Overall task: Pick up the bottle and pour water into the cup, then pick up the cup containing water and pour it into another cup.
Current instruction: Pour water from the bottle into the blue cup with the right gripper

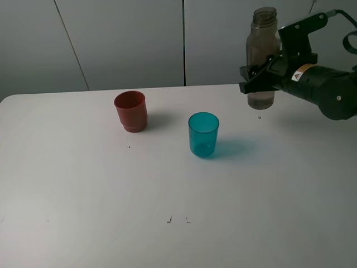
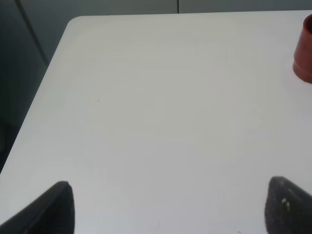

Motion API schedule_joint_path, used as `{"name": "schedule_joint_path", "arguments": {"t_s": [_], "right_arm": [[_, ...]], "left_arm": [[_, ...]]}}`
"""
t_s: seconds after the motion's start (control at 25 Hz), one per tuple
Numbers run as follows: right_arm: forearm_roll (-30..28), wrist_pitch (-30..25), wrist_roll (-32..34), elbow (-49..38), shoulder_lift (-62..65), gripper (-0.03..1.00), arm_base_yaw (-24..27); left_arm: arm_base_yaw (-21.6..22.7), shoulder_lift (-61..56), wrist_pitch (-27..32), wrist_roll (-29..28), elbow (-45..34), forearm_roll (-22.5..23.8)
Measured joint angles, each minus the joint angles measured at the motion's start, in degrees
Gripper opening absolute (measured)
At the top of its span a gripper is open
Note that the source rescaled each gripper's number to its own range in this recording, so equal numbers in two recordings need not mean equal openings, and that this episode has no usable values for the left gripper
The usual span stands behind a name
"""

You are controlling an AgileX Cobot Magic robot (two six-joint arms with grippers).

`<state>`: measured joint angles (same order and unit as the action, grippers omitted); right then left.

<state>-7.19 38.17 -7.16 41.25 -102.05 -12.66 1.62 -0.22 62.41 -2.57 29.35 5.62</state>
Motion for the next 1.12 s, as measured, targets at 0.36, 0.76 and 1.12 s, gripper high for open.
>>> {"name": "schedule_joint_path", "arguments": {"t_s": [0.36,0.76,1.12], "right_arm": [[-8.59,0.67,-1.58,6.73,-8.62,0.0,0.0],[-18.99,1.9,-14.3,8.74,-14.11,0.0,0.0],[-19.35,2.16,-28.4,8.74,-14.11,0.0,0.0]], "left_arm": [[0.0,0.0,0.0,0.0,0.0,0.0],[0.0,0.0,0.0,0.0,0.0,0.0],[0.0,0.0,0.0,0.0,0.0,0.0]]}}
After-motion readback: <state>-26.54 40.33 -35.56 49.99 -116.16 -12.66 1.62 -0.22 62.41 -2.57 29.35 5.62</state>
